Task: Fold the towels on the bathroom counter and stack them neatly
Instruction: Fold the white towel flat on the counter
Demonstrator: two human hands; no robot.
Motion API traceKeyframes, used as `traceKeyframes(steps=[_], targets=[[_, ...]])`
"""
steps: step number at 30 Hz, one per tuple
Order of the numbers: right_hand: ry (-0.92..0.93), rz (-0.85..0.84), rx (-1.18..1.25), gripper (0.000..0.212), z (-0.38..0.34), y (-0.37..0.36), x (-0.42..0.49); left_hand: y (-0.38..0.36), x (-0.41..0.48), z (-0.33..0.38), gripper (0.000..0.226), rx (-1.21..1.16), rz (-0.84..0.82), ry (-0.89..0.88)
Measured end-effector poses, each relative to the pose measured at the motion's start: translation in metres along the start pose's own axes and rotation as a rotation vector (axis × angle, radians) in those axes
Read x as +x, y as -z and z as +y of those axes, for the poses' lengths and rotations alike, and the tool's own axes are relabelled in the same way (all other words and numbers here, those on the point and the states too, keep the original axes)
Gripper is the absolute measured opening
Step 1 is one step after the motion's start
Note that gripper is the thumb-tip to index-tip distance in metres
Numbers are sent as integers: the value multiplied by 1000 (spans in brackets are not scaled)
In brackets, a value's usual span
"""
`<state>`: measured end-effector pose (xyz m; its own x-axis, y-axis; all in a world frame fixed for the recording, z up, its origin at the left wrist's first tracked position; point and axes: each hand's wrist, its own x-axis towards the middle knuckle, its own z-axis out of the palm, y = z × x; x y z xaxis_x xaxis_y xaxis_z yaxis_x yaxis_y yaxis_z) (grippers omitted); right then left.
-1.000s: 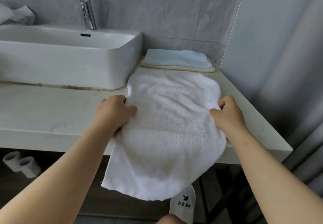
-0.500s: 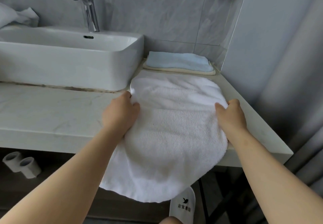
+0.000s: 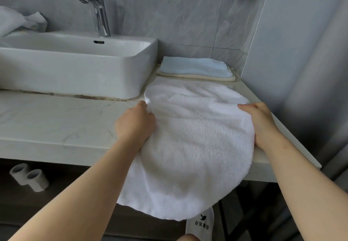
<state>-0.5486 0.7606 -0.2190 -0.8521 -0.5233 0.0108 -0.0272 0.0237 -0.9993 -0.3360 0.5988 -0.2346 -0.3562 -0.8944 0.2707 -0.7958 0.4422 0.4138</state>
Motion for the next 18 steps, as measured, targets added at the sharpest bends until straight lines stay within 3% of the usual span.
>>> traceKeyframes(steps=[3, 7, 10, 14, 18], targets=[[-4, -45, -17, 45, -1, 4, 3, -1, 1, -1, 8, -7, 11, 5], [53, 66, -227, 28, 3, 18, 7, -1, 2, -2, 8, 8, -3, 14], [-17, 76, -28, 16, -3, 29, -5, 1, 1, 0, 7, 22, -9, 22], [-171, -128, 283, 14, -3, 40, -36, 2, -1, 1, 7, 17, -4, 34], [-190, -358, 117, 25, -4, 42, -53, 3, -3, 4, 7, 7, -20, 47]])
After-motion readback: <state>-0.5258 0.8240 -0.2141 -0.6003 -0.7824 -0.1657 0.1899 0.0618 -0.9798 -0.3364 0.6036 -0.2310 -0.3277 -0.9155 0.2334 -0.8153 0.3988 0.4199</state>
